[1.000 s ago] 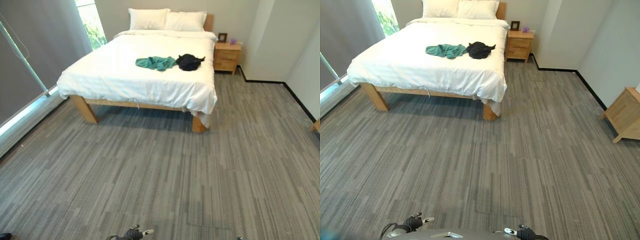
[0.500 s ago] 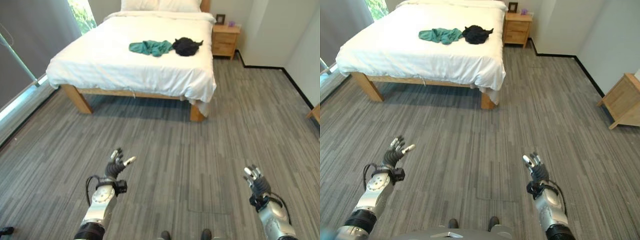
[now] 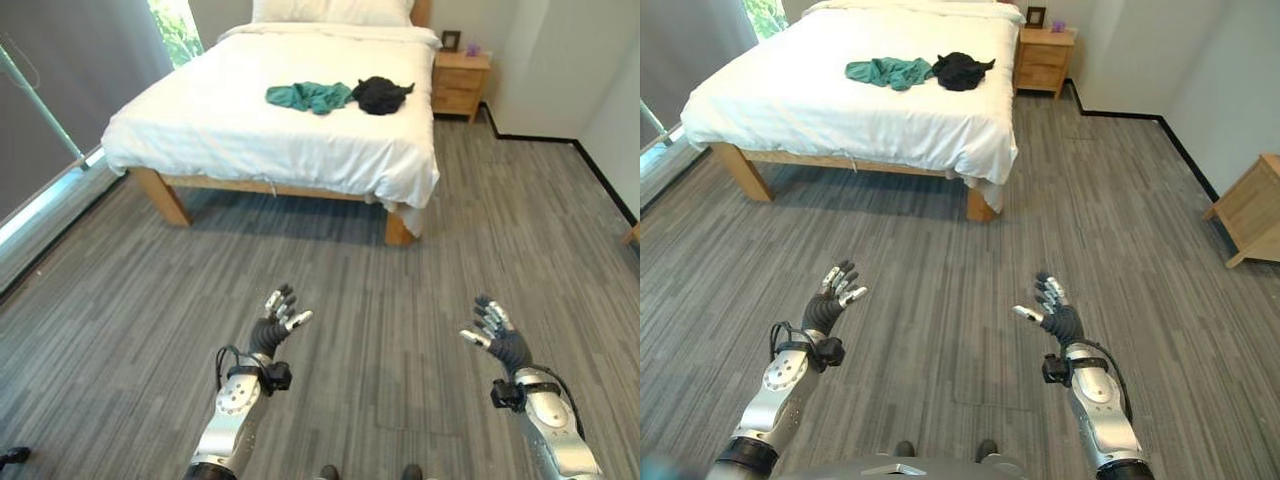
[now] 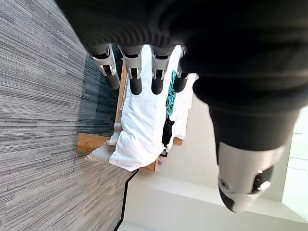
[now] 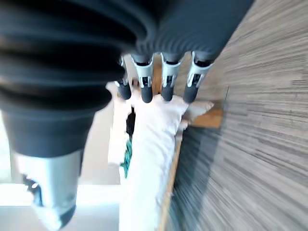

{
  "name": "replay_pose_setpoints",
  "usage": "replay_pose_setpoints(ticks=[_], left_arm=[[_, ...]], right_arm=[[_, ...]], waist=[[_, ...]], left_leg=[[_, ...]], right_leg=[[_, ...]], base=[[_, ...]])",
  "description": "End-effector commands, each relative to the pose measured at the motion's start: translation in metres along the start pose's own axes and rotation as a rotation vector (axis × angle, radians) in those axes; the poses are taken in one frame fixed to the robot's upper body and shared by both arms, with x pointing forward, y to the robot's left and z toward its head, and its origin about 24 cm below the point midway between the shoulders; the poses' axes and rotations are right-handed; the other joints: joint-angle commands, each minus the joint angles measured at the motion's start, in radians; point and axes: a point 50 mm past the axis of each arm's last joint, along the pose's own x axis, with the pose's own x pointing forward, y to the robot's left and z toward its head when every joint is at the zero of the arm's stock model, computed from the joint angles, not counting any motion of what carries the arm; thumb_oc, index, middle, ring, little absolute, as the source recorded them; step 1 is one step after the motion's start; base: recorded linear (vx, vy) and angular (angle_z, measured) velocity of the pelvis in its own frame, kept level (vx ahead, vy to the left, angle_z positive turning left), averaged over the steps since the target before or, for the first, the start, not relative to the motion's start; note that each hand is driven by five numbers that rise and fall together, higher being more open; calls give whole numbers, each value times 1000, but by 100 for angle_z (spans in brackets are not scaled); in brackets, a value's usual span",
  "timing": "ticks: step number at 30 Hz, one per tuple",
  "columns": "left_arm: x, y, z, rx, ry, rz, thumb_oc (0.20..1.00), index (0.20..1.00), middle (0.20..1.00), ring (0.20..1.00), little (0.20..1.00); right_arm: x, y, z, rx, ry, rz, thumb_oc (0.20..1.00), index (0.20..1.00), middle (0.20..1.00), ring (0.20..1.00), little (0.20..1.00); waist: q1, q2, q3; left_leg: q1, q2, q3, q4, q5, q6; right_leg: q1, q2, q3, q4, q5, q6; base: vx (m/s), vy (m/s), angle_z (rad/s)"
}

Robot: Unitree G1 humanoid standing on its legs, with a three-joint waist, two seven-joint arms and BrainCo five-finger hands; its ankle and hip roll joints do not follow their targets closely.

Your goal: Pick up bed clothes into laundry basket.

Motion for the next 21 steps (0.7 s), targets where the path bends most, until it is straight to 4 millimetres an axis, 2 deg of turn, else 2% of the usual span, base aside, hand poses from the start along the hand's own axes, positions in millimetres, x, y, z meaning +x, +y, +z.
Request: replay_pose_setpoints(ticks=[1,3,7,11,14,17,18,19,20,21], left_arm=[[11,3,32,113,-136,-29,1000,1000,1000,1000,1000],[10,5,36,155,-151,-27,1000,1000,1000,1000,1000],[7,18,41,161,-177,38,1000,1000,1000,1000,1000],[5,30,49,143,-221,126,1000,1000,1000,1000,1000],[4,40,55,156,-248,187,1000,1000,1000,1000,1000],[4,49,65,206,-276,228,1000,1000,1000,1000,1000],[4,49,65,206,-276,228,1000,1000,1000,1000,1000],[6,50,68,214,-289,239,1000,1000,1000,1000,1000],[6,50,68,214,-290,240,1000,1000,1000,1000,1000],[6,51,68,206,-293,249,1000,1000,1000,1000,1000]], right_arm=[[16,6,30,45,-140,21,1000,1000,1000,1000,1000],[17,11,29,127,-133,41,1000,1000,1000,1000,1000],[22,7,37,111,-164,35,1000,1000,1000,1000,1000],[28,2,48,81,-203,5,1000,1000,1000,1000,1000],[30,1,52,89,-223,-18,1000,1000,1000,1000,1000],[30,1,56,106,-241,-19,1000,1000,1000,1000,1000],[30,1,56,106,-242,-19,1000,1000,1000,1000,1000],[31,4,55,101,-237,-12,1000,1000,1000,1000,1000],[31,4,55,100,-238,-12,1000,1000,1000,1000,1000],[30,3,54,99,-234,-10,1000,1000,1000,1000,1000]], waist=[[4,-42,5],[8,-45,8],[19,-49,19],[33,-48,33],[39,-46,52],[29,-40,87],[30,-41,86],[18,-22,107],[19,-24,107],[2,-14,114]], left_leg=[[8,-7,-20,11,-43,-23],[4,-9,-17,11,-44,-22],[-11,-21,-13,14,-50,-12],[-30,-38,-7,29,-65,8],[-40,-51,-13,64,-90,28],[-35,-67,-29,103,-122,64],[-36,-68,-29,104,-122,64],[-15,-55,-40,108,-137,69],[-15,-57,-39,108,-139,69],[27,-44,-46,94,-143,58]], right_leg=[[54,-59,33,37,-70,69],[50,-62,31,36,-66,72],[33,-78,36,48,-59,84],[-9,-109,50,117,-59,98],[-65,-141,68,242,-36,110],[-166,-172,91,495,61,108],[-168,-173,92,497,60,108],[-238,-160,91,586,58,96],[-242,-162,93,594,53,96],[-305,-141,88,570,24,89]], base=[[0,0,0],[3,17,0],[1,55,0],[3,94,-2],[42,130,-6],[52,154,2],[139,147,18],[116,74,20],[299,80,16],[283,-11,19]])
